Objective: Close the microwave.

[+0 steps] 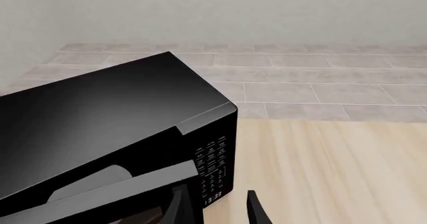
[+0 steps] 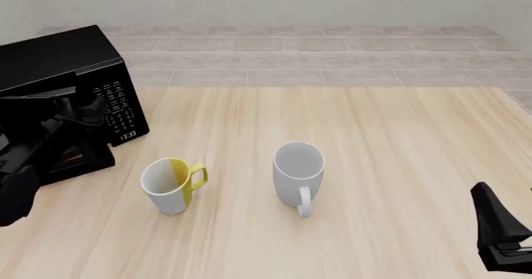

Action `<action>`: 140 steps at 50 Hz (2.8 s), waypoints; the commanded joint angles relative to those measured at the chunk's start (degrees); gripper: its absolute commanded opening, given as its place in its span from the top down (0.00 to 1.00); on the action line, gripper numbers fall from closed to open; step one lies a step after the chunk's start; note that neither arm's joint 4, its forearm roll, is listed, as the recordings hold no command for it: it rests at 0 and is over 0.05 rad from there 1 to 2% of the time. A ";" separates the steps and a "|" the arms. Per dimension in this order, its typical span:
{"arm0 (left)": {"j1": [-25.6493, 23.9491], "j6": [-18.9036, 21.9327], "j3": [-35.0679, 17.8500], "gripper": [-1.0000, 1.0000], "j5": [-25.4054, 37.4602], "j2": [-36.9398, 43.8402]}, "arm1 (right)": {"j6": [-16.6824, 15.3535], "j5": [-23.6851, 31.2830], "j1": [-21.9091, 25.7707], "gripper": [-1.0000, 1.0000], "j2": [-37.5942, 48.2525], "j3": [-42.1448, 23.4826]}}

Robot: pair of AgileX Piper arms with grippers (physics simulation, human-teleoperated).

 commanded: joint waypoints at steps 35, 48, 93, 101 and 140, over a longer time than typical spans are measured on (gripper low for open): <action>0.95 0.63 -1.29 0.00 1.22 7.40 | -0.14 0.17 -0.47 0.00 0.00 0.01; 0.89 0.40 -1.61 0.00 0.91 8.38 | -0.22 0.21 -0.31 0.00 0.00 0.00; 0.82 -0.08 -3.04 0.00 3.49 7.43 | 0.23 -0.07 -0.16 0.00 0.00 0.00; 0.71 0.05 -3.20 0.00 3.58 7.50 | 0.25 -0.07 -0.21 0.00 0.00 0.00; 0.48 -0.30 -5.34 0.00 4.43 9.78 | 0.25 -0.01 -0.19 0.00 0.00 0.00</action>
